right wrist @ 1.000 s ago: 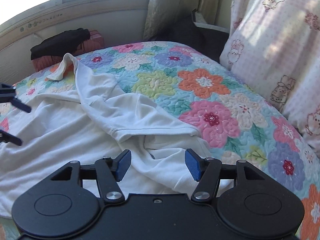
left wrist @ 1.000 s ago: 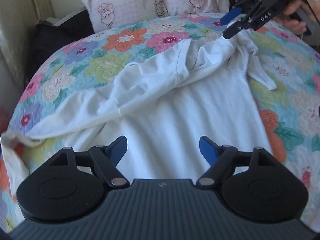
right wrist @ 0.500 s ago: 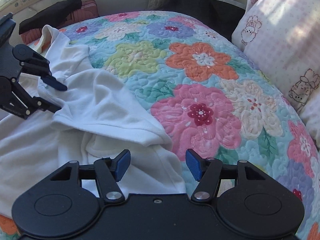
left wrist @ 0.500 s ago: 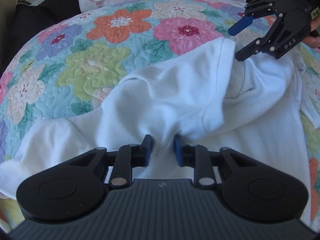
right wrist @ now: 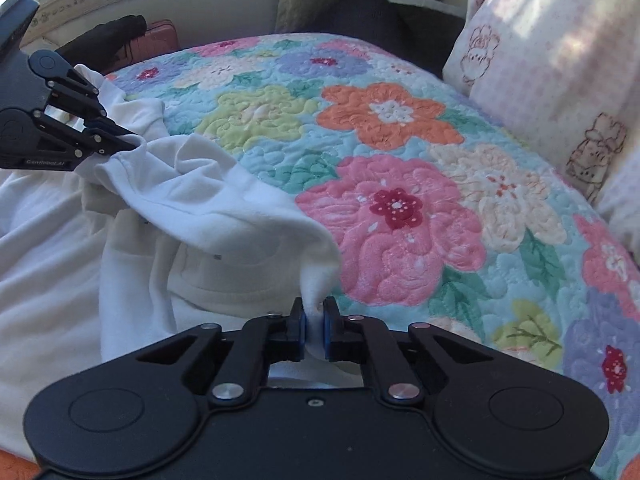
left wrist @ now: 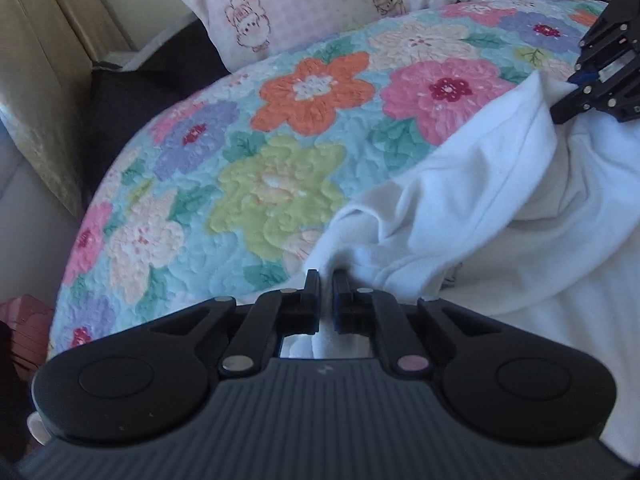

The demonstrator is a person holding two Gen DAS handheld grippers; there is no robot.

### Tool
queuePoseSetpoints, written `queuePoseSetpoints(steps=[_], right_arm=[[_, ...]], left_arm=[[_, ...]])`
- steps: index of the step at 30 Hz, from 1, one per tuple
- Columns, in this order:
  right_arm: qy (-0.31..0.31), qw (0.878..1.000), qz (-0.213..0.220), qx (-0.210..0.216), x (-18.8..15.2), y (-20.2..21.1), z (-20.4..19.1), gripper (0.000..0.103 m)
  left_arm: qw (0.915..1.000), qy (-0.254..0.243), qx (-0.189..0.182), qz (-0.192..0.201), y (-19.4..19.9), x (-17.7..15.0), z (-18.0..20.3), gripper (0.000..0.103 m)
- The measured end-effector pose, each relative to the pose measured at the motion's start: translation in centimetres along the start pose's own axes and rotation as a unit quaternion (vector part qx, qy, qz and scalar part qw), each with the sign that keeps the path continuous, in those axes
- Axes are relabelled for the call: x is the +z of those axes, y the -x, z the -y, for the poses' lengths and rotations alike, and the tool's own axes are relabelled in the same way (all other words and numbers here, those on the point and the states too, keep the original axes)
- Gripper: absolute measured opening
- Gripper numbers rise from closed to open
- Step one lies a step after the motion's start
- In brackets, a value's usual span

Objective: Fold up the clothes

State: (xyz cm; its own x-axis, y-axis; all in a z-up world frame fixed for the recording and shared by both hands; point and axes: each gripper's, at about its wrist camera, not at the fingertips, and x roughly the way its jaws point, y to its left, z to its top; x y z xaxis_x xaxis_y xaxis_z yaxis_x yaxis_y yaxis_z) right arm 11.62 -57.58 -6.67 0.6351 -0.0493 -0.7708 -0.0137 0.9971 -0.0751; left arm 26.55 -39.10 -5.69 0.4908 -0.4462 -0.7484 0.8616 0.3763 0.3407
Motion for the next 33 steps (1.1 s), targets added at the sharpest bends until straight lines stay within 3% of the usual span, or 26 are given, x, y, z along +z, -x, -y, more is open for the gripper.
queuePoseSetpoints(steps=[5, 8, 11, 12, 13, 14, 15, 16, 18, 20, 21, 22, 25, 28, 31, 33], right_arm=[[-0.034, 0.996, 0.062, -0.063, 2.1, 3.6, 0.7, 0.006], [-0.045, 0.993, 0.083, -0.076, 4.8, 4.7, 1.5, 0.006], [-0.057, 0.99, 0.088, -0.092, 8.1, 4.1, 2.8, 0.005], [-0.063, 0.988, 0.087, -0.108, 9.2, 3.2, 3.5, 0.005], [-0.069, 0.985, 0.087, -0.128, 10.3, 2.3, 4.2, 0.005], [-0.09, 0.982, 0.082, -0.144, 10.9, 1.1, 5.3, 0.005], [-0.116, 0.978, 0.075, -0.157, 11.3, -0.1, 6.5, 0.008], [-0.143, 0.973, 0.069, -0.17, 11.8, -1.2, 7.7, 0.017], [-0.19, 0.964, 0.082, -0.166, 10.4, -1.3, 8.3, 0.04], [-0.236, 0.954, 0.1, -0.157, 8.7, -0.9, 8.6, 0.043], [-0.259, 0.948, 0.108, -0.152, 7.8, -0.7, 8.8, 0.05], [-0.272, 0.945, 0.114, -0.138, 6.7, -0.3, 8.3, 0.052], [-0.281, 0.95, 0.117, -0.075, 3.5, 0.8, 5.0, 0.052], [-0.269, 0.957, 0.101, -0.026, 0.5, 1.9, 0.5, 0.052], [-0.255, 0.963, 0.085, 0.007, -2.7, 3.2, -4.4, 0.052], [-0.246, 0.966, 0.074, 0.029, -4.8, 4.1, -7.7, 0.052]], left_arm=[[0.9942, 0.022, 0.085, 0.063, 2.0, 4.1, -3.5, 0.005], [0.9823, 0.019, 0.151, 0.109, 2.7, 8.7, -5.9, 0.005], [0.975, 0.05, 0.178, 0.124, 0.6, 13.2, -8.8, 0.007], [0.9729, 0.052, 0.186, 0.127, -0.5, 14.1, -9.5, 0.011], [0.9708, 0.055, 0.194, 0.13, -1.5, 15.1, -10.3, 0.026], [0.9687, 0.053, 0.213, 0.117, -2.4, 15.6, -10.8, 0.056], [0.9663, 0.059, 0.226, 0.108, -2.9, 15.5, -11.0, 0.064], [0.9637, 0.064, 0.24, 0.098, -3.3, 15.4, -11.3, 0.065], [0.9722, 0.092, 0.199, 0.081, -3.2, 13.3, -11.9, 0.065], [0.9811, 0.109, 0.15, 0.055, -3.0, 10.5, -12.2, 0.065], [0.983, 0.11, 0.142, 0.04, -2.8, 8.7, -12.0, 0.065], [0.9845, 0.111, 0.134, 0.025, -2.7, 7.0, -11.8, 0.065], [0.9874, 0.103, 0.121, -0.004, -1.6, 1.3, -10.2, 0.065], [0.9859, 0.101, 0.129, -0.032, 0.3, -4.5, -8.1, 0.065], [0.9766, 0.173, 0.114, -0.058, 3.8, -10.1, -6.9, 0.065], [0.9644, 0.236, 0.099, -0.064, 6.9, -14.6, -5.8, 0.065]])
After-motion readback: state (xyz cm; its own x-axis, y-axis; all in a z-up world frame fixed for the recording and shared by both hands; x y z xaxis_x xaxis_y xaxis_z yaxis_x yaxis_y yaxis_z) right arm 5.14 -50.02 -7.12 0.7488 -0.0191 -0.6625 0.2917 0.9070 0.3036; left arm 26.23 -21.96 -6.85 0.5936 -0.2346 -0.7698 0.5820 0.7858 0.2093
